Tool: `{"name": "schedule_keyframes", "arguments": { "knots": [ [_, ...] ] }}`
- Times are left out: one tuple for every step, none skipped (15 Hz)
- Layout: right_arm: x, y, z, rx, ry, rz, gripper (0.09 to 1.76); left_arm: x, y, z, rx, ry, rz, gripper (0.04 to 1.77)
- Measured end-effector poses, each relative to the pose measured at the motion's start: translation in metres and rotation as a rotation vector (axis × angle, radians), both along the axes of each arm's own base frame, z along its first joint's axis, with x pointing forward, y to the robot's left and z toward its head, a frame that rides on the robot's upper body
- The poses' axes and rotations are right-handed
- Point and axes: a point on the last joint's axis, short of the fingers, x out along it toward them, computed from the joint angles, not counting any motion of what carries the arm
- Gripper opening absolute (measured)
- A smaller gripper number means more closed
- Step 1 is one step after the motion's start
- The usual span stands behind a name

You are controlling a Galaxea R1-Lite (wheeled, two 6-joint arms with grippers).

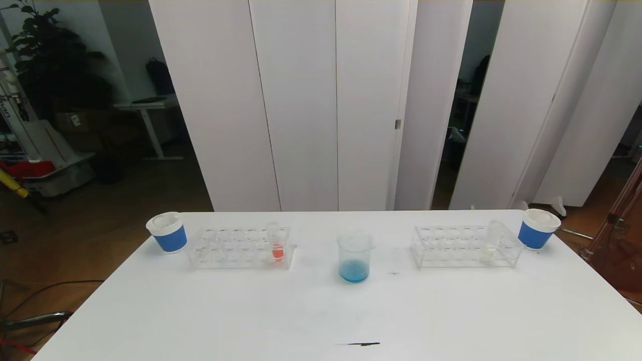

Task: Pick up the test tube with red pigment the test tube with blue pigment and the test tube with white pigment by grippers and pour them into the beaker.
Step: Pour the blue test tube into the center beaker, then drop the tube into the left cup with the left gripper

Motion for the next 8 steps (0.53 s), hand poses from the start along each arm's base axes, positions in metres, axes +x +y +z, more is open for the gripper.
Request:
{"name": "schedule_keyframes", "arguments": {
  "knots": [
    [0.0, 0.0, 0.0, 0.0, 0.0, 0.0, 1.75, -0.003, 0.0, -0.004, -0.001, -0.006, -0.004, 1.74],
    [0.0, 0.0, 0.0, 0.0, 0.0, 0.0, 1.75, -0.006, 0.0, -0.009, -0.002, -0.007, -0.02, 1.74],
    [0.0, 0.0, 0.0, 0.0, 0.0, 0.0, 1.75, -0.009, -0.001, -0.012, -0.002, -0.016, -0.039, 1.74],
    [0.0, 0.0, 0.0, 0.0, 0.0, 0.0, 1.75, -0.012, -0.001, -0.014, -0.006, -0.029, -0.063, 1.74],
    [0.0, 0.0, 0.0, 0.0, 0.0, 0.0, 1.75, -0.014, -0.002, -0.017, -0.008, -0.034, -0.07, 1.74],
    [0.0, 0.0, 0.0, 0.0, 0.0, 0.0, 1.75, -0.015, -0.002, -0.021, -0.011, -0.015, -0.071, 1.74],
    [0.0, 0.0, 0.0, 0.0, 0.0, 0.0, 1.75, -0.016, -0.002, -0.023, -0.017, -0.01, -0.069, 1.74],
    [0.0, 0.0, 0.0, 0.001, 0.0, 0.0, 1.75, -0.016, -0.002, -0.022, -0.021, -0.02, -0.069, 1.74]
  ]
}}
